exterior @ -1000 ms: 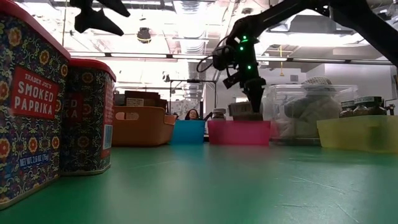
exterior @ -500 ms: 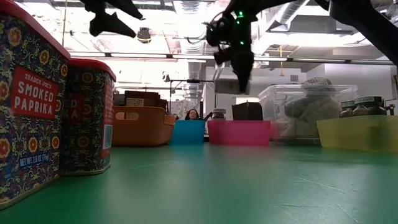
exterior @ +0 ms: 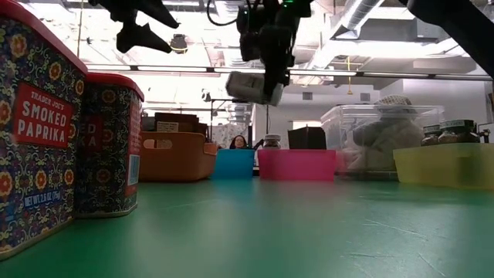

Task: Sort spices by type
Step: Put the white spice bottle into the red bin

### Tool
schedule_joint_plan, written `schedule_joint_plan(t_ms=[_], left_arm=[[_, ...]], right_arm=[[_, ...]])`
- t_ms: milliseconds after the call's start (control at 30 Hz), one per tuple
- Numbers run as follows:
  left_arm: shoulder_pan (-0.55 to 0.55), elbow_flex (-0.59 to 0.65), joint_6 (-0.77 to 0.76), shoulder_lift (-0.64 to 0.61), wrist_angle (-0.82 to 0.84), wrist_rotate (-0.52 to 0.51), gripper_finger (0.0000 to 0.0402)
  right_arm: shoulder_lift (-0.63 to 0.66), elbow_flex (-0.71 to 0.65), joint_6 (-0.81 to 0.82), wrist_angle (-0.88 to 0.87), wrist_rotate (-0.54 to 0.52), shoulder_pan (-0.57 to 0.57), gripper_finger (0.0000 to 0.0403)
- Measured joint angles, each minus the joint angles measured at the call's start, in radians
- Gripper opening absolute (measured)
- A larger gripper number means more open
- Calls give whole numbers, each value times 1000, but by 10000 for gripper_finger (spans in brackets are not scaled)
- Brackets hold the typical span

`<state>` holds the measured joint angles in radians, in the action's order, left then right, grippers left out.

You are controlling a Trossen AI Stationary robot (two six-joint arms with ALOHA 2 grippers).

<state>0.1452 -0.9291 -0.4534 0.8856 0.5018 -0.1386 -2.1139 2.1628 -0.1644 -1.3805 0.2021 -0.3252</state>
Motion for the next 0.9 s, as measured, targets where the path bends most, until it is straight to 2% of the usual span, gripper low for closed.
schedule_joint_plan(t_ms=[100,233,500,667,800,900], left_arm=[[24,0,-15,0,0,20,263],[38,0,-10,-3,-4,57,263],[37,1,129,-3,-137,120,263],[37,1,256,9,-233,191,263],[37,1,289,17,-277,261,263],[37,1,291,29,-276,257,263]], right_arm=[[6,0,25,1,39,24,223],[35,0,90,29,40,63,223],[120,0,231,186,53,154,223],[154,0,293,248,14,191,223],[158,0,327,227,-23,206,223],[158,0,342,235,-29,212,223]])
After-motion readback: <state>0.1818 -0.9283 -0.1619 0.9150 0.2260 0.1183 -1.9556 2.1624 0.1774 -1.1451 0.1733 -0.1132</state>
